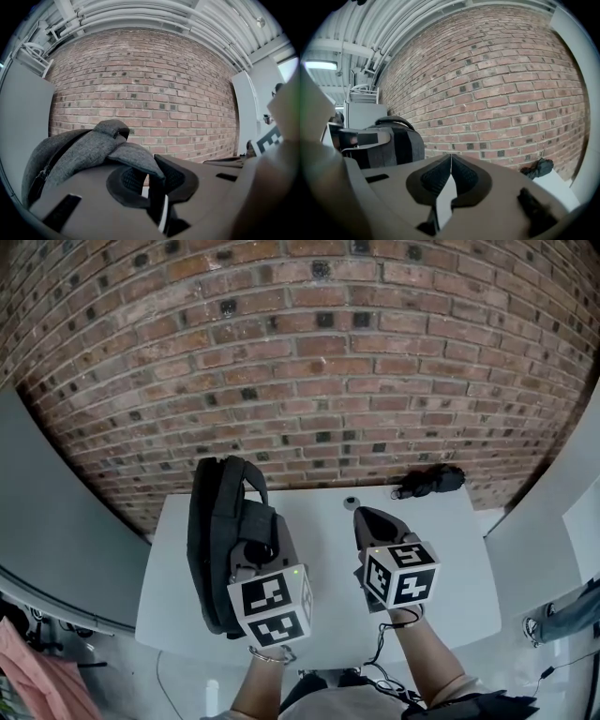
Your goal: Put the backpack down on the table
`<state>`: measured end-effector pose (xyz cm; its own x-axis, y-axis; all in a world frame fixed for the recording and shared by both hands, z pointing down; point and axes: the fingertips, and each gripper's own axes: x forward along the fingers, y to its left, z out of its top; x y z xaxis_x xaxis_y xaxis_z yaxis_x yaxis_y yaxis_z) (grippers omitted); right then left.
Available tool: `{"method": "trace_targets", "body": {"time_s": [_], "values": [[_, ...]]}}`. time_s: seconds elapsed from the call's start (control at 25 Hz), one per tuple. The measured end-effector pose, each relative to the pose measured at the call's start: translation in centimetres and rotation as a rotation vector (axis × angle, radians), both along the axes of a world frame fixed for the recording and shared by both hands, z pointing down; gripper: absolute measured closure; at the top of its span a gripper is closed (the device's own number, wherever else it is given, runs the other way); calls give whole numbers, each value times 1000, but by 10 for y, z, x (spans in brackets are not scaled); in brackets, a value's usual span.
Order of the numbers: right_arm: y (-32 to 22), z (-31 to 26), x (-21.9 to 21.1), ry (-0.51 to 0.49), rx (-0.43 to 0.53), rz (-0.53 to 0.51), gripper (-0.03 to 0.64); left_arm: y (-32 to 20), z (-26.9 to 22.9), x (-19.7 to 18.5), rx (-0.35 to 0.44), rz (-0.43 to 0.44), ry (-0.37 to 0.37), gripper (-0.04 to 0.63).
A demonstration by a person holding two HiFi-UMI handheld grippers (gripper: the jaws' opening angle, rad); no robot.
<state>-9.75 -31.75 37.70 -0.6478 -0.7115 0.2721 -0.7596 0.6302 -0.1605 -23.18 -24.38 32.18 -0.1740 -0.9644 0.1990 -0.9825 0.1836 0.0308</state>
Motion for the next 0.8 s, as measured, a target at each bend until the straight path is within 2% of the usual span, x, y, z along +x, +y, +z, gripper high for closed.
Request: {"method": "trace_targets", "body": {"time_s": [0.8], "values": [[-5,19,65,4,-39,64,586,-18,37,66,-44,25,41,540]]}}
